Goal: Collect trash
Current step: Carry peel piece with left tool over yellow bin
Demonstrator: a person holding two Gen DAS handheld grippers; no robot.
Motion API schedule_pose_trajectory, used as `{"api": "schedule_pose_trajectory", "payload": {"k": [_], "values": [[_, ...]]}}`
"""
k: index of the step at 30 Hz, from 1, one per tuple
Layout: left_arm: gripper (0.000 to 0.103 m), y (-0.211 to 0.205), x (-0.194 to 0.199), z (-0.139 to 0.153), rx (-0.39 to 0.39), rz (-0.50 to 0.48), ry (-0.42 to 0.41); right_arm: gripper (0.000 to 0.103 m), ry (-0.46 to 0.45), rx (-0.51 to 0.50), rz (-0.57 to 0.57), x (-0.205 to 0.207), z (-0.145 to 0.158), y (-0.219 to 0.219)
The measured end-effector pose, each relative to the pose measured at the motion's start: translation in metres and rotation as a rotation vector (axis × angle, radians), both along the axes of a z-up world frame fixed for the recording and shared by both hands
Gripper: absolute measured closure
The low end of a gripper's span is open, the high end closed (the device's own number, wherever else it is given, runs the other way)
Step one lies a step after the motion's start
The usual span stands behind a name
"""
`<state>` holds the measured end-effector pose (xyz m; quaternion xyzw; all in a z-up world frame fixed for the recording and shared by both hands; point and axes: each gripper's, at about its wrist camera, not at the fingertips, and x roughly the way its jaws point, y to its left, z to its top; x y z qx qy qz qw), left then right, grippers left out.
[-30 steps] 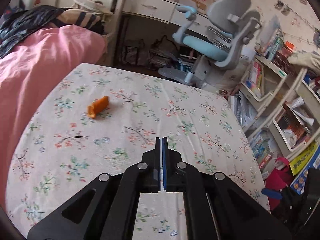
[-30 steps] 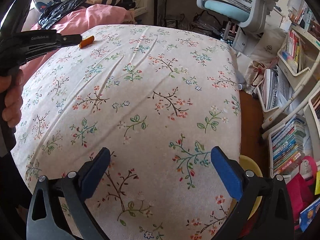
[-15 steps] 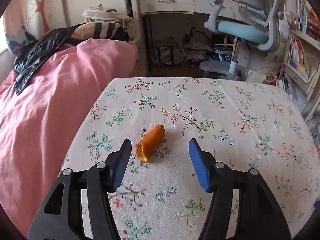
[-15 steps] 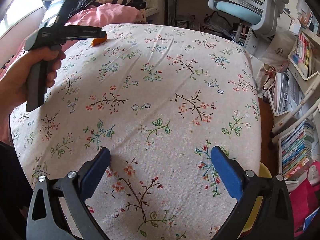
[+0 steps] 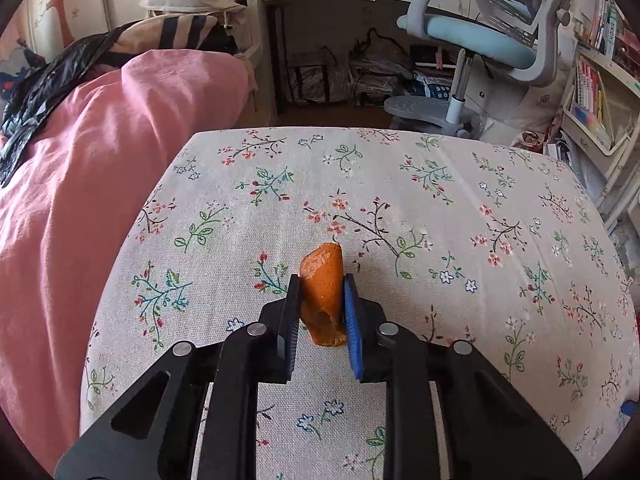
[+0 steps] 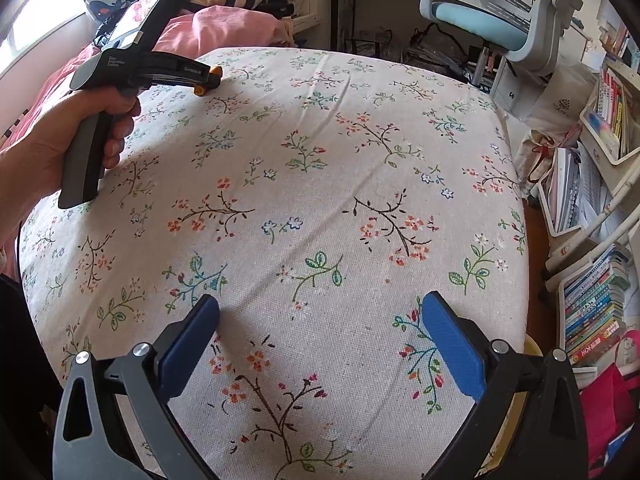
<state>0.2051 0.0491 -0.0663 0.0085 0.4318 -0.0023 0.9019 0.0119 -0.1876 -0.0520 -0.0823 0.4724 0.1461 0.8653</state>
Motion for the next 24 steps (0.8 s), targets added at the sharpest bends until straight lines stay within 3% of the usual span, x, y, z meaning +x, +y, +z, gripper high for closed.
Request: {"api": "schedule_pose_trajectory", "payload": {"k": [14,24], "values": [[0.084,-0.049,-0.068,0.032,0.020,-0.062,-0.082,0.006,-0.015,-0.005,-0.004,-0.014,0.002,-0.003],[0.084,-0.092,-0.139,0.060,-0.062,-0.100,-0.154,0.006,-0.102,0.009,-0.083,-0.044,0.027,-0.033]]}}
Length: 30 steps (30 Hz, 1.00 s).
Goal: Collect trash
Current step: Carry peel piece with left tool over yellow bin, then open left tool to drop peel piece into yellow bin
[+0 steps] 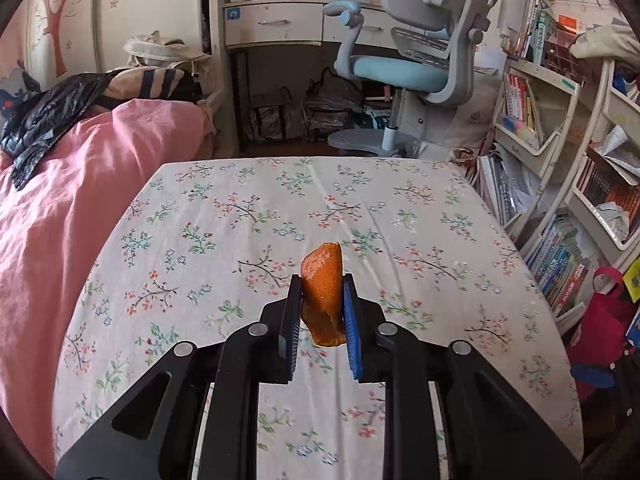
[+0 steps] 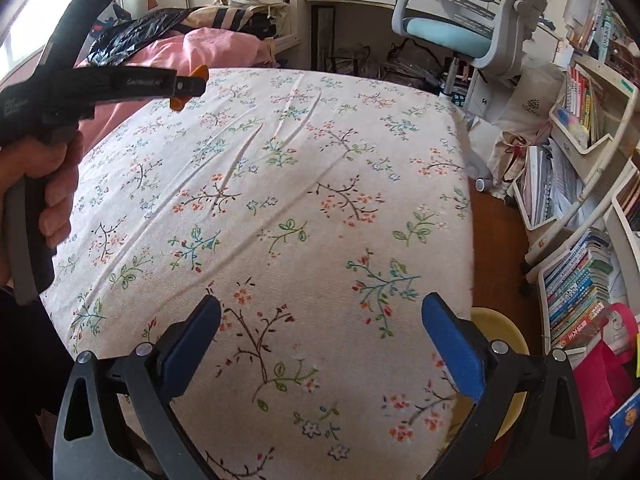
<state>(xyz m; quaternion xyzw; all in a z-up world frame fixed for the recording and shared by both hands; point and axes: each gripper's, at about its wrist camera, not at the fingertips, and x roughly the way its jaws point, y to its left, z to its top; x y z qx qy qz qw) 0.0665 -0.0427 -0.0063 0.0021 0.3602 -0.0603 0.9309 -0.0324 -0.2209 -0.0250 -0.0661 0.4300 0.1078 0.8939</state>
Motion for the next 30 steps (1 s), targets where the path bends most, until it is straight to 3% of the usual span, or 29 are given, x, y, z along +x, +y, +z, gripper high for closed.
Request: {"api": "schedule_pose_trajectory", "payload": {"k": [6,12,19,30], "values": [[0.084,-0.050,-0.045,0.011,-0.015,-0.081,-0.032,0.006,-0.036,0.073,-0.161,-0.025,0.015,-0.046],[0.084,-0.096,-0.082,0.013,-0.047,-0.138,-0.036,0.006,-0.073,0.124,-0.394,-0.061,0.027,-0.099],[0.084,-0.153,-0.110,0.007,-0.084,-0.222,0.000,0.006,-0.140,0.073,-0.646,-0.092,0.040,-0.143],[0.084,-0.253,-0.123,-0.016,-0.185,-0.377,0.113,0.006,-0.158,0.110,-0.837,-0.118,0.031,-0.195]]}}
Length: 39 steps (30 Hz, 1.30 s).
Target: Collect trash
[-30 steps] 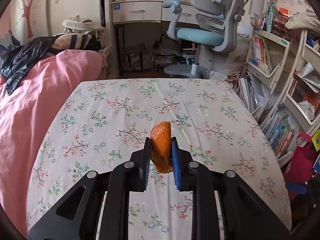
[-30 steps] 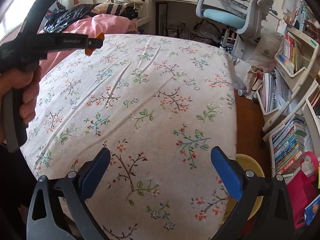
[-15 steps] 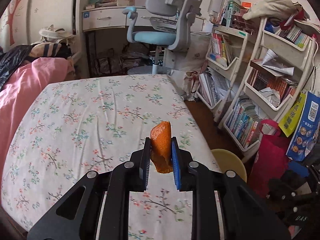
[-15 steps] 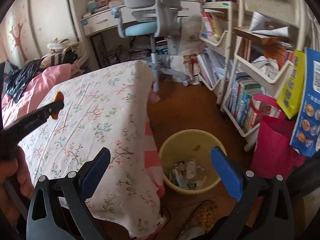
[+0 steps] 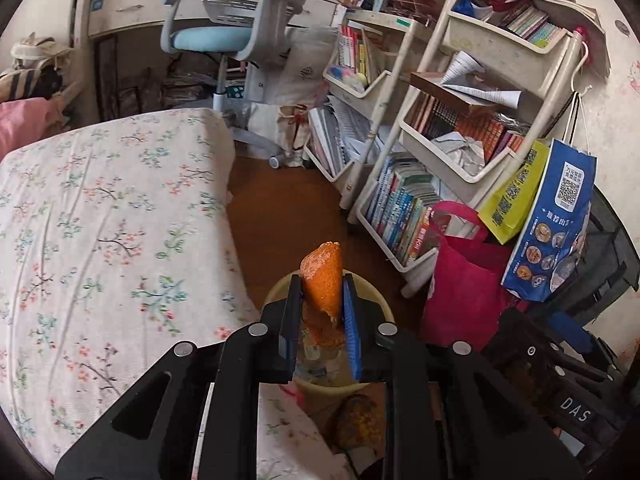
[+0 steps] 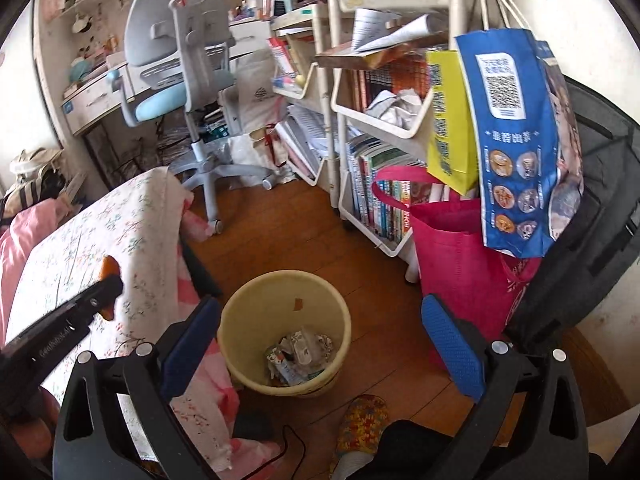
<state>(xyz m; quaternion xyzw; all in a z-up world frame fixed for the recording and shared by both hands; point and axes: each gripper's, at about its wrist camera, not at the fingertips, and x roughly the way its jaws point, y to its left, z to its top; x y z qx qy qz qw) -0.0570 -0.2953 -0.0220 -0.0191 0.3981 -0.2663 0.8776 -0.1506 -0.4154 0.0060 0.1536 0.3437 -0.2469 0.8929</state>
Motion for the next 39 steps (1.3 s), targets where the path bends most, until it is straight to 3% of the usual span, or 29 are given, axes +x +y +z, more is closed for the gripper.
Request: {"api": "schedule_pose_trajectory", "payload": {"k": [8,12,17,24,30,33,39], "values": [[0.082,-0.055,0.011,-0.028,0.011,-0.062,0.086,0.006,0.021,0.054,-0.098,-0.011,-0.013,-0.033],[0.061,-0.068,0.013,-0.036,0.034,-0.062,0.092,0.006,0.037,0.066,-0.104,-0.010,-0.017,-0.039],[0.052,-0.070,0.015,-0.038,0.066,-0.038,0.071,0.006,0.043,0.070,-0.111,-0.011,-0.020,-0.044],[0.025,-0.050,0.010,-0.018,0.123,0.061,-0.031,0.006,0.046,0.039,-0.080,-0.006,-0.019,-0.035],[0.012,-0.016,0.004,0.008,0.145,0.134,-0.113,0.006,0.048,-0.015,-0.005,0.004,-0.018,-0.018],[0.007,0.006,0.000,0.020,0.157,0.165,-0.155,0.006,0.029,-0.033,0.055,0.007,-0.013,-0.005],[0.007,0.054,-0.008,0.040,0.175,0.217,-0.217,0.006,-0.018,-0.168,0.177,0.004,0.004,0.038]]}}
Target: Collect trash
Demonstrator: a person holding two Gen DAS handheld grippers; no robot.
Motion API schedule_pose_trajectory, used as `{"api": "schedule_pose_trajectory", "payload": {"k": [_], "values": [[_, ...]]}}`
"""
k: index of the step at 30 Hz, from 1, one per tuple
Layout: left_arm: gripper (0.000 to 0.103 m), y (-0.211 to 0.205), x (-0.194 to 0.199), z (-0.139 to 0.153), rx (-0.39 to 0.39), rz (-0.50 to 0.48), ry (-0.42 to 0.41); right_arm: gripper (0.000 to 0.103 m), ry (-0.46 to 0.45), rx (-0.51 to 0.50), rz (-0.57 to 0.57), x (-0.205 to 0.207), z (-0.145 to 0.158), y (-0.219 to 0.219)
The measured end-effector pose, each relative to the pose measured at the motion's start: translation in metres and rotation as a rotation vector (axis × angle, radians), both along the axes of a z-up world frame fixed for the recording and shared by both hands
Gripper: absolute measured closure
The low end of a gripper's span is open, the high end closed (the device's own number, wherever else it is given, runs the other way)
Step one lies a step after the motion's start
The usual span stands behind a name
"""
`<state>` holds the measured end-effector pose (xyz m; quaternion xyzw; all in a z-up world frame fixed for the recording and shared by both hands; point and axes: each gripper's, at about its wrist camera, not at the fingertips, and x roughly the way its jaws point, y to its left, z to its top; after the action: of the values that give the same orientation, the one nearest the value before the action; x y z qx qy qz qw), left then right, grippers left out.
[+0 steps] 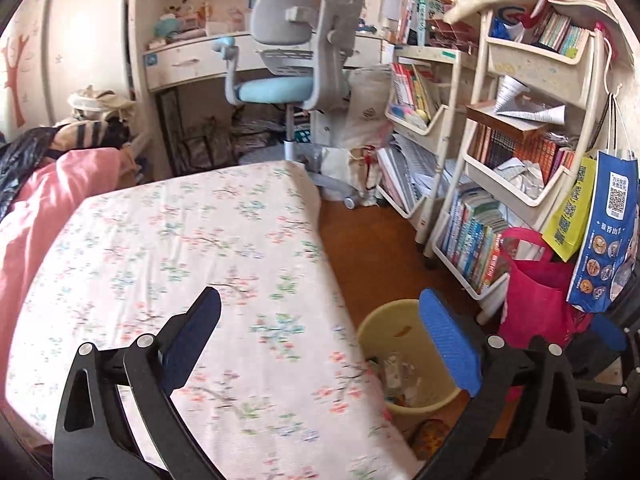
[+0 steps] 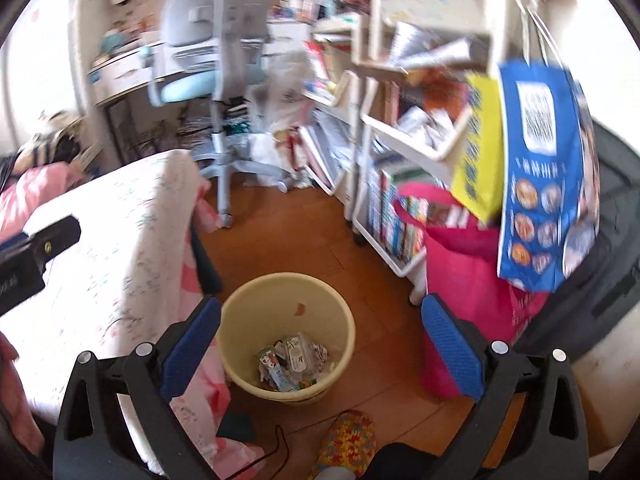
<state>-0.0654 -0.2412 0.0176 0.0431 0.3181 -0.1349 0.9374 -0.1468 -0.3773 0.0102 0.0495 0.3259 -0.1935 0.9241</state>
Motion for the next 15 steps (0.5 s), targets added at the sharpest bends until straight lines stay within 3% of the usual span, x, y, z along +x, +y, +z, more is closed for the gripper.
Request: {"api": "schedule_pose_trajectory", "payload": {"k": [4,7,15], "values": [[0.007,0.031,-0.006,0.009,-0.027,0.035,-0.026,0.006,-0.121,-0.090,0.006,-0.017,0.020,0.020],[0.007,0.050,-0.015,0.017,-0.058,0.041,-0.044,0.006,-0.189,-0.099,0.008,-0.031,0.026,0.031],[0.007,0.074,-0.029,0.019,-0.058,0.014,-0.093,0.006,-0.250,-0.140,0.008,-0.032,0.031,0.048]]}}
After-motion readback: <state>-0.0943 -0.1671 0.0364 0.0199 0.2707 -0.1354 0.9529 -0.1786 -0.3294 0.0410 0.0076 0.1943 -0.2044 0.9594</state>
